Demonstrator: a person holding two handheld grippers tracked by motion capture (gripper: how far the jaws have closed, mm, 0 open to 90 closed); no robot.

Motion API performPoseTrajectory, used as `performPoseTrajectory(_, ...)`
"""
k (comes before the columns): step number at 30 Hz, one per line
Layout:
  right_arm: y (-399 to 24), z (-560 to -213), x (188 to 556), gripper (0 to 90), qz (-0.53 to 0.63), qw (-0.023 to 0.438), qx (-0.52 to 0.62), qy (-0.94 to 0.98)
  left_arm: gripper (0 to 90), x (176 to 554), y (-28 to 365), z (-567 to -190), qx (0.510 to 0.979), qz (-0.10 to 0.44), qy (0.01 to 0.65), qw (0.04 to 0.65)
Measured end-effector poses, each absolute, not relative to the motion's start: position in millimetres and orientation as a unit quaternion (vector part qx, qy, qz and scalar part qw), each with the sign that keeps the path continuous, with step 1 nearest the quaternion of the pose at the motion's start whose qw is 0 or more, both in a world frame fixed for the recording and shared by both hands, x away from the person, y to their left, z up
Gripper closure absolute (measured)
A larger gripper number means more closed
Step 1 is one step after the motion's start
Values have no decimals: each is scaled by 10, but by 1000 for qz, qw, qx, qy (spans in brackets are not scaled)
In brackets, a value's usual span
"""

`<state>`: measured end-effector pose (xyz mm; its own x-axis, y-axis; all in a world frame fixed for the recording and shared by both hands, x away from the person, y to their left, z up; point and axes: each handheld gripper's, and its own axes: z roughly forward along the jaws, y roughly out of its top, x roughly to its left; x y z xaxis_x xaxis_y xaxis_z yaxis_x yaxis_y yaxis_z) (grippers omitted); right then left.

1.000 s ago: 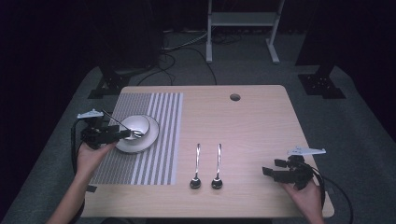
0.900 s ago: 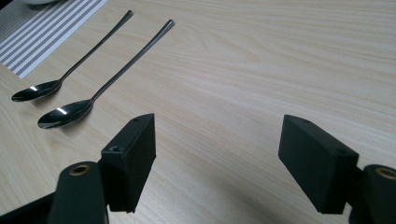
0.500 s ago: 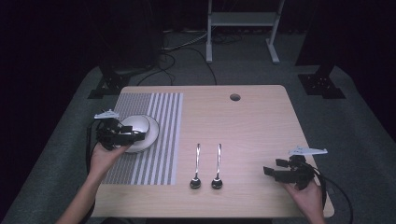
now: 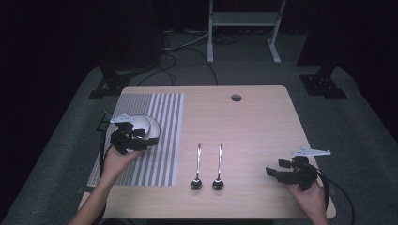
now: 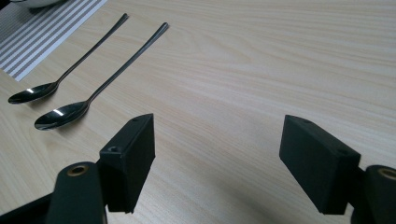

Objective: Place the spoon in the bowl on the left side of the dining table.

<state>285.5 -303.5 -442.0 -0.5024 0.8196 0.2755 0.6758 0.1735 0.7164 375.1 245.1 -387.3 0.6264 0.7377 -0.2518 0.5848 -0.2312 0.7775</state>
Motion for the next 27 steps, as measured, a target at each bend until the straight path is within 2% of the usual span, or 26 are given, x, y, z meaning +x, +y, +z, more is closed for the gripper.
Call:
performPoseTrajectory(3,-3033,-4421,2857,256,414,87,491,761,161,3745,2408,-3872,780,84,421,455)
performPoseTrajectory(4,-3028,-4422,2858,256,414,87,491,762,119,3745,2379,-3875,780,85,422,454)
performPoseTrajectory(10,-3026,-4420,2852,256,414,88,489,763,100,3736,2143,-3921,788,82,408,453)
performPoseTrajectory(27,-3041,-4409,2837,256,414,93,487,763,94,3561,1652,-4132,805,53,372,459)
